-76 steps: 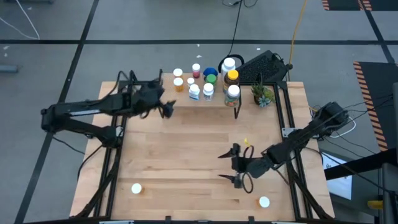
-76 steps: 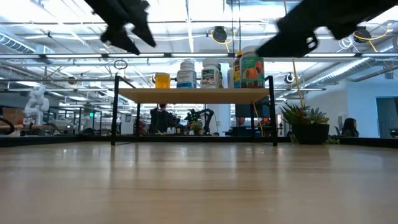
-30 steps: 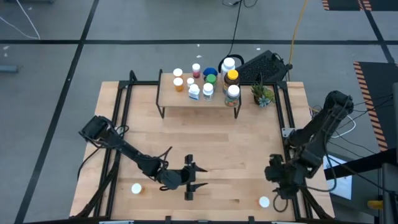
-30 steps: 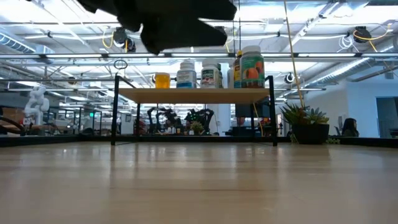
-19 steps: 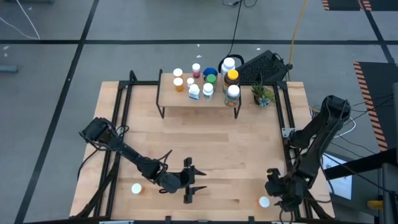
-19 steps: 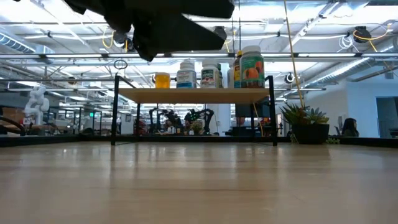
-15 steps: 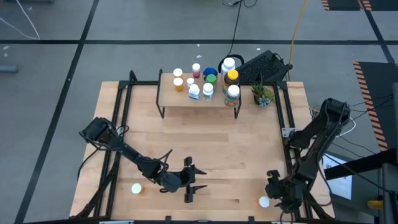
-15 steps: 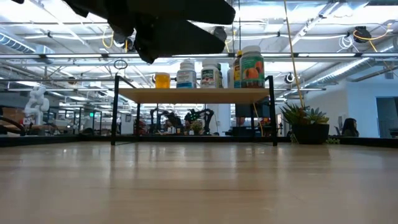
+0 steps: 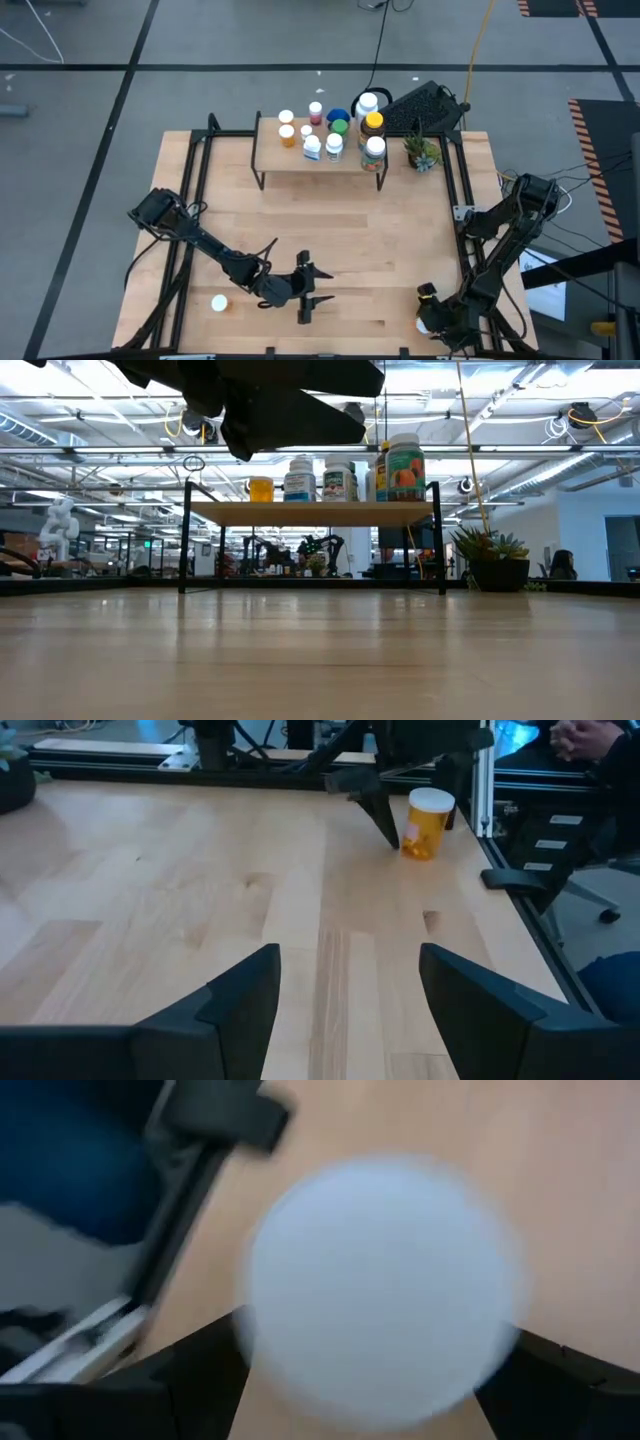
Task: Pick and place medicine bottles onto shelf by color
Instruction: Put the right orange pill bottle aligned with the other orange pill bottle on the shelf
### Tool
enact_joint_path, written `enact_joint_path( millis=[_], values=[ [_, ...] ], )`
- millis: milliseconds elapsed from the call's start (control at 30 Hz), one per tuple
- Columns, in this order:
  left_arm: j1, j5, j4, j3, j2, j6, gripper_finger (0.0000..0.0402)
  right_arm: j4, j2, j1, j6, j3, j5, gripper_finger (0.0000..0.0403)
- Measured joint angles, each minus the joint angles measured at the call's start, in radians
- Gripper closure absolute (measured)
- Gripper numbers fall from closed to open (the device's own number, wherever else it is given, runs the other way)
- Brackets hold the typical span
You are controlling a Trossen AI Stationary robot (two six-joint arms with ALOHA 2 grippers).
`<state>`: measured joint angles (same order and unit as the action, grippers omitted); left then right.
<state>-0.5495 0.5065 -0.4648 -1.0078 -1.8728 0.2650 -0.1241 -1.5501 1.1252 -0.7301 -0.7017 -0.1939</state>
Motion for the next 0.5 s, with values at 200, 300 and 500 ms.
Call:
enact_joint_path(
  millis=[200, 300, 500],
  values=[
    [0.0, 0.0, -0.002, 0.0, 0.0, 0.0, 0.016, 0.066, 0.0, -0.001, 0.097, 0.002, -0.1, 0.0116],
    [0.0, 0.0, -0.002, 0.0, 0.0, 0.002, 0.016, 0.071, 0.0, -0.003, 0.117, 0.002, -0.127, 0.0142],
    [0.0, 0.0, -0.003, 0.0, 0.0, 0.006, 0.016, 0.069, 0.0, -0.007, 0.128, 0.002, -0.146, 0.0216]
  ],
)
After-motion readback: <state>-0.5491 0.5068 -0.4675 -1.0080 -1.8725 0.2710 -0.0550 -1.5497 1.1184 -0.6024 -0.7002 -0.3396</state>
